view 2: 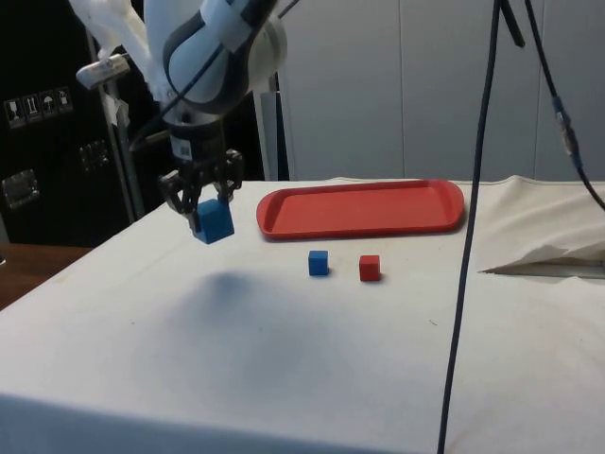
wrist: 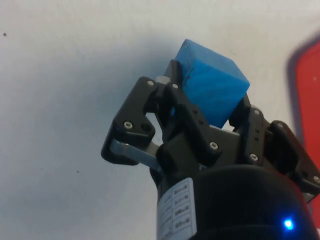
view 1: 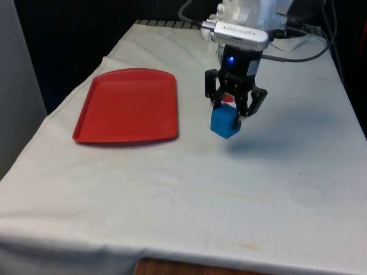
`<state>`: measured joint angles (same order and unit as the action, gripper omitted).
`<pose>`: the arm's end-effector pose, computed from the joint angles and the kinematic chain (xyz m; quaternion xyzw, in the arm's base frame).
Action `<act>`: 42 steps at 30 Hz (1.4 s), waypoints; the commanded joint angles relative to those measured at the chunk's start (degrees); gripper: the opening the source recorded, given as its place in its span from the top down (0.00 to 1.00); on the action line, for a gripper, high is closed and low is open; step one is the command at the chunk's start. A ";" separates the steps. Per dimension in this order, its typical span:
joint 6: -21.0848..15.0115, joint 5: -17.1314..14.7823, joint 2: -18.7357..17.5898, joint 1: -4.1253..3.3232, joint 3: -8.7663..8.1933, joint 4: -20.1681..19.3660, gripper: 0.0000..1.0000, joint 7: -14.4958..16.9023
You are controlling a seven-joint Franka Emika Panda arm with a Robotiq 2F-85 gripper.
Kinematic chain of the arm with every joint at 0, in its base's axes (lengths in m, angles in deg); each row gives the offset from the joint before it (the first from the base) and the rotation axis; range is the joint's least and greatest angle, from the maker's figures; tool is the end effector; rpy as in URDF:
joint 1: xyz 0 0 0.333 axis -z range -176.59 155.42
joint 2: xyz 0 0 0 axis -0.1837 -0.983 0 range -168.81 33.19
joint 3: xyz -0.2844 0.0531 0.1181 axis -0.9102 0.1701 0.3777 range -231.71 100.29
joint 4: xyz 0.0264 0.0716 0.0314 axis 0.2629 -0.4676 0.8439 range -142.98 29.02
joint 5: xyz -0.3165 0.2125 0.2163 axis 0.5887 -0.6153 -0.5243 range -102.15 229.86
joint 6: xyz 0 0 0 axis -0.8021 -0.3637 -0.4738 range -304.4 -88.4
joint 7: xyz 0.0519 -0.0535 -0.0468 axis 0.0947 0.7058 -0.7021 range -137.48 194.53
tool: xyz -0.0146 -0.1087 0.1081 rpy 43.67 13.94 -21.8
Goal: Pick up the largest block and place it onto the tray.
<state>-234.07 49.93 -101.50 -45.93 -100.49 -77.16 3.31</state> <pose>0.6733 0.0097 0.1613 0.9608 -0.2558 0.0848 0.0648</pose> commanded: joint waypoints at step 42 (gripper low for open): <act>-4.87 7.22 11.17 -0.17 -7.22 -14.50 0.98 6.47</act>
<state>-238.31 56.69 -90.27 -45.82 -107.42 -91.43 10.08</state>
